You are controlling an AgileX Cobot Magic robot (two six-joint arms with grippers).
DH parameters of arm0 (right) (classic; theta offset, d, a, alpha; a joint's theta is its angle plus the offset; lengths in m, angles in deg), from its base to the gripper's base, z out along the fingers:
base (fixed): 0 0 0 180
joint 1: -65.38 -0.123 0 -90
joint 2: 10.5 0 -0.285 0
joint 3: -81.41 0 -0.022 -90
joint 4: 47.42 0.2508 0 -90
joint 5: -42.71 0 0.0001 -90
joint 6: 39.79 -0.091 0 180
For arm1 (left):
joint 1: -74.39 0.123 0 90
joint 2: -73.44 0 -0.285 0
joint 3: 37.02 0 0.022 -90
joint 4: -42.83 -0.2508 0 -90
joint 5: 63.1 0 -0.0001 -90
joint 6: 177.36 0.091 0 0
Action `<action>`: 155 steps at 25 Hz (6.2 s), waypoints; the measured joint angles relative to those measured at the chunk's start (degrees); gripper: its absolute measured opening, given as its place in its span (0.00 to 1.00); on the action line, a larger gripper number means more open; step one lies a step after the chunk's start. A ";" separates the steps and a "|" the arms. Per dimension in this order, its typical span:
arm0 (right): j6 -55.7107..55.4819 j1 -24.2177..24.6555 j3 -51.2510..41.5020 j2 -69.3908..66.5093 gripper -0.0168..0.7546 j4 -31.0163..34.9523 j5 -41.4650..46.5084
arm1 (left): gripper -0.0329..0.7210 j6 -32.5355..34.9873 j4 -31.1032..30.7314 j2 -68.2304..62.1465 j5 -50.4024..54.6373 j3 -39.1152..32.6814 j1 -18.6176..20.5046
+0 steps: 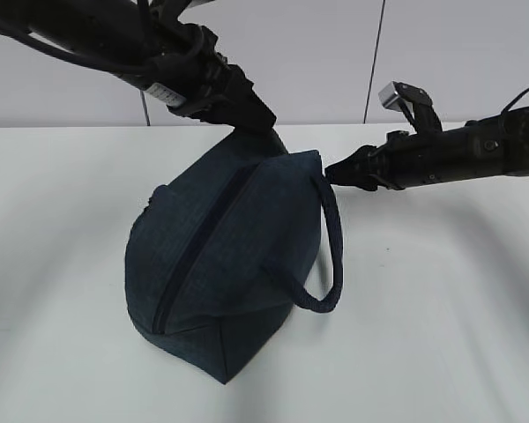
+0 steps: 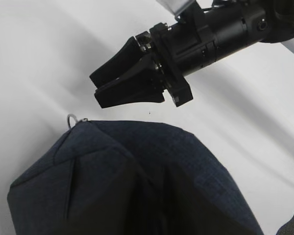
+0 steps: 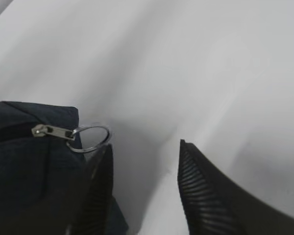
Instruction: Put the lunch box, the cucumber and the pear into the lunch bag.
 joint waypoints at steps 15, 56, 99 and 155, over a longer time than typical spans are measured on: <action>-19.00 0.00 -0.33 9.01 0.48 -17.00 13.20 | 0.67 -0.29 -5.26 0.00 -8.13 0.00 2.58; -28.62 0.00 -0.94 14.62 0.48 -17.29 15.04 | 0.65 -19.36 -21.75 0.00 4.87 0.00 16.35; -28.58 0.00 -15.95 19.01 0.48 -17.28 19.31 | 0.62 -19.48 -19.30 0.00 4.42 0.00 16.35; 89.05 -7.16 -13.30 45.40 0.35 89.65 78.57 | 0.62 -28.06 -31.81 8.53 8.99 0.00 16.39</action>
